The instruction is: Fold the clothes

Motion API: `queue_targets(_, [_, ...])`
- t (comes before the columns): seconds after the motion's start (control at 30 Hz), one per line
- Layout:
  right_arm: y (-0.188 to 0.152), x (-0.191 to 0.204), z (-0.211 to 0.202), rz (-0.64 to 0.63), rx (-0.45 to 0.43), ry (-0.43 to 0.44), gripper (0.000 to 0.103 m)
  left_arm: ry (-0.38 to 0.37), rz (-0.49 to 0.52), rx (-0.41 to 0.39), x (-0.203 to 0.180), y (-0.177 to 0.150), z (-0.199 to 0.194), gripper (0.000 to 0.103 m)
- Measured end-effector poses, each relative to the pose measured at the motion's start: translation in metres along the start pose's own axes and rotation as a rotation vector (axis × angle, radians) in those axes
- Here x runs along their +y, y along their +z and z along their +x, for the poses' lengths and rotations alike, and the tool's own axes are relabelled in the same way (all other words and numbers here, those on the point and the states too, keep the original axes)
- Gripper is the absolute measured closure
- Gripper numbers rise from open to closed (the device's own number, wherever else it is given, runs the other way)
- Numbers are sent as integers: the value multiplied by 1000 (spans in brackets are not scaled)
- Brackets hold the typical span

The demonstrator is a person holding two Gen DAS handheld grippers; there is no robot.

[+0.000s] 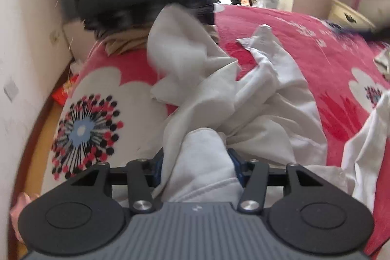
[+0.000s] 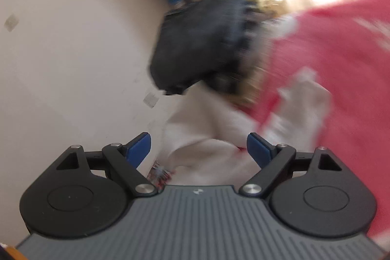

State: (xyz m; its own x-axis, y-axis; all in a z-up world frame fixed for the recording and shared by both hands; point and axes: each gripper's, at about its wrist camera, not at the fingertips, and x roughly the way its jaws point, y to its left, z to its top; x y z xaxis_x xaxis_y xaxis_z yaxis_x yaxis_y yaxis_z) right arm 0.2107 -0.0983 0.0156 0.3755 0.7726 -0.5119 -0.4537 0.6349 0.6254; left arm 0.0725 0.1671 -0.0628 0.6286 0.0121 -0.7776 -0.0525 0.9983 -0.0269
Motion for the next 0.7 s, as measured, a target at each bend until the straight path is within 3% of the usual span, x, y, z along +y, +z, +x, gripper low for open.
queue_targets(0.1, [-46,-15,-19,-12,37,-61,17,-60,-90,28,13,9,3,39])
queue_targets(0.17, [-75,-13,-23,-94,99,-105,17,-89,-124,42,17,16,5,33])
queue_targets(0.3, [-118,14,-16,-241,202,-14,17,-109,-208,91,26,25,17,36])
queue_targets(0.37, [-133,33,-7,-344,249,20,15,-102,-278,116,36,26,24,52])
queue_targets(0.43, [-151,46,4,-428,303,-10,14,-99,-337,128,44,27,25,85])
queue_targets(0.47, [-161,48,9,-465,343,-35,15,-97,-362,128,47,27,24,87])
queue_targets(0.5, [-170,51,14,-501,382,-61,22,-96,-380,120,50,27,20,91])
queue_targets(0.53, [-179,55,17,-545,413,-85,37,-98,-392,111,51,27,14,92])
queue_targets(0.57, [-189,60,12,-616,421,-108,45,-101,-405,101,53,26,8,93])
queue_targets(0.63, [-201,68,-4,-702,428,-152,76,-110,-420,86,55,25,-4,94])
queue_targets(0.7, [-207,68,-23,-719,427,-204,89,-119,-422,71,54,23,-17,94])
